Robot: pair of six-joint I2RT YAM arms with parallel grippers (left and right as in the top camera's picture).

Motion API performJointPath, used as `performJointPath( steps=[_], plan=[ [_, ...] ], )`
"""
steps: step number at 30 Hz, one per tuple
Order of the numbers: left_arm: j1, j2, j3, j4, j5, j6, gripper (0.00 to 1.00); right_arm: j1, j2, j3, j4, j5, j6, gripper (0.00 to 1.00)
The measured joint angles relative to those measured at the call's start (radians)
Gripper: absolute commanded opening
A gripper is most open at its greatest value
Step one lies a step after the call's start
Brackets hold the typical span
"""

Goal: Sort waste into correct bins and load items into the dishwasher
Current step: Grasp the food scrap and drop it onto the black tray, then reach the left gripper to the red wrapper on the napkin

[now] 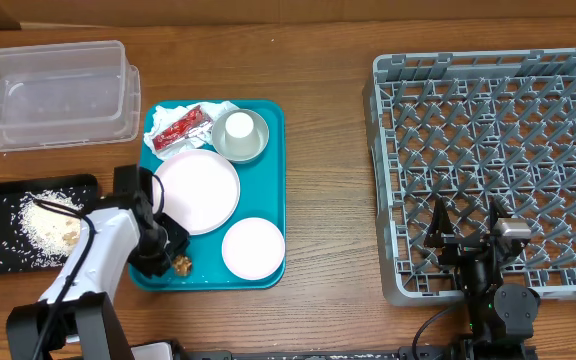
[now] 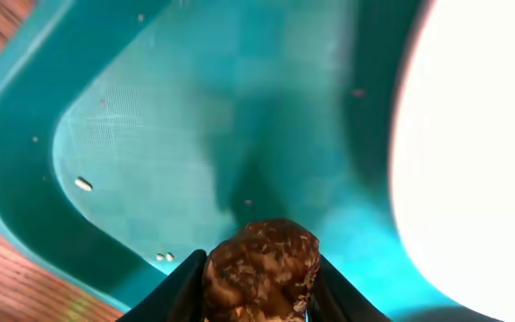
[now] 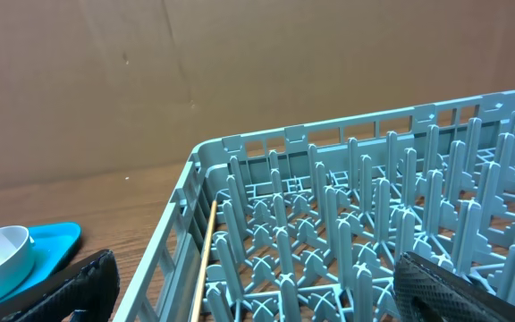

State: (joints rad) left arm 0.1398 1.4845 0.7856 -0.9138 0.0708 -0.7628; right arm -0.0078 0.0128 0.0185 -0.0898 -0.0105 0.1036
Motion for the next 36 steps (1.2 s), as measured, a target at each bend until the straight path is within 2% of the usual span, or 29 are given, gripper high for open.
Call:
performJointPath(
  steps=[12,18,27,33,35,36],
  plan=[
    [0.020,0.002,0.233,-0.105,-0.055,0.003,0.32,0.000,0.000,0.000,-0.001,0.000,0.000,1.00],
    [0.130,0.002,0.376,-0.072,-0.122,0.003,0.32,0.000,0.000,0.000,0.000,0.000,0.000,1.00],
    [0.307,0.018,0.398,0.032,-0.327,-0.056,0.30,0.000,0.000,0.000,0.000,0.000,0.000,1.00],
    [0.370,0.073,0.398,0.085,-0.434,-0.176,0.39,0.000,0.000,0.000,0.000,0.000,-0.001,1.00],
    [0.378,0.112,0.399,0.106,-0.476,-0.202,0.50,0.000,0.000,0.000,0.000,0.000,0.000,1.00],
    [0.378,0.127,0.399,0.107,-0.485,-0.209,0.60,0.000,0.000,0.000,0.000,0.000,0.000,1.00]
  ],
)
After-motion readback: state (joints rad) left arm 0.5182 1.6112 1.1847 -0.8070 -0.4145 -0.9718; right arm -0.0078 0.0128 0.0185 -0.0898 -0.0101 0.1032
